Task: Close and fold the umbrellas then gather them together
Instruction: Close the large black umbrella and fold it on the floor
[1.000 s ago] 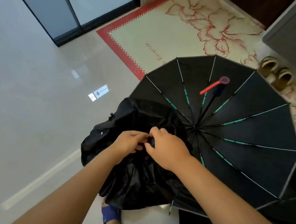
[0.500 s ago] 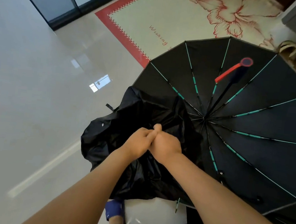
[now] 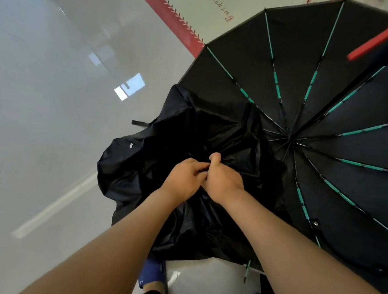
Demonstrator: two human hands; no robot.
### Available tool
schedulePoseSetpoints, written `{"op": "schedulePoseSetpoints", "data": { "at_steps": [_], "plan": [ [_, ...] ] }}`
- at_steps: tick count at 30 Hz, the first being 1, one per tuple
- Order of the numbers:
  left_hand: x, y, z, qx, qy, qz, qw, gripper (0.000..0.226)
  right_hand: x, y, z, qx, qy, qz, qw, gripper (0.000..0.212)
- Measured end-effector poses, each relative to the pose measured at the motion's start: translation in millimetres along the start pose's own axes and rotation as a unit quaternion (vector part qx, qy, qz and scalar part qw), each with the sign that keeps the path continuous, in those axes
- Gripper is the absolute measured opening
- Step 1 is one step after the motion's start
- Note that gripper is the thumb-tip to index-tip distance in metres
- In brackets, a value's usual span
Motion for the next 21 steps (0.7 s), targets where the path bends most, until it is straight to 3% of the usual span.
{"op": "schedulePoseSetpoints", "data": {
  "at_steps": [4,9,14,17,21],
  "plan": [
    [-16,37,-42,-0.068,-0.002,-0.046,0.997,0.031,-13,54,22,0.026,0.03,-0.057,0.998,0.06],
    [-30,58,-78,-0.059,-0.012,-0.028,0.998,0.035,-35,98,33,0.001,0.031,-0.033,0.999,0.054],
    [-58,40,-96,-0.015,-0.017,0.123,0.992,0.032,-81,100,12,-0.068,0.01,0.032,0.997,0.038],
    [-61,43,-99,0.017,-0.049,0.127,0.991,0.031,-90,101,16,-0.057,0.017,-0.002,0.998,0.052],
    [-45,49,-92,-0.015,-0.111,0.087,0.99,0.038,-58,100,37,-0.101,0.048,-0.1,0.989,0.097]
  ]
}}
Point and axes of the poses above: each hand's wrist, its own x-axis away from the middle knuckle, its own y-axis out of the palm, z = x × y, the point moved 9 cm from there along -x, towards the middle knuckle, and after that the axes turned 15 degrees about z, right-handed, at the moved point
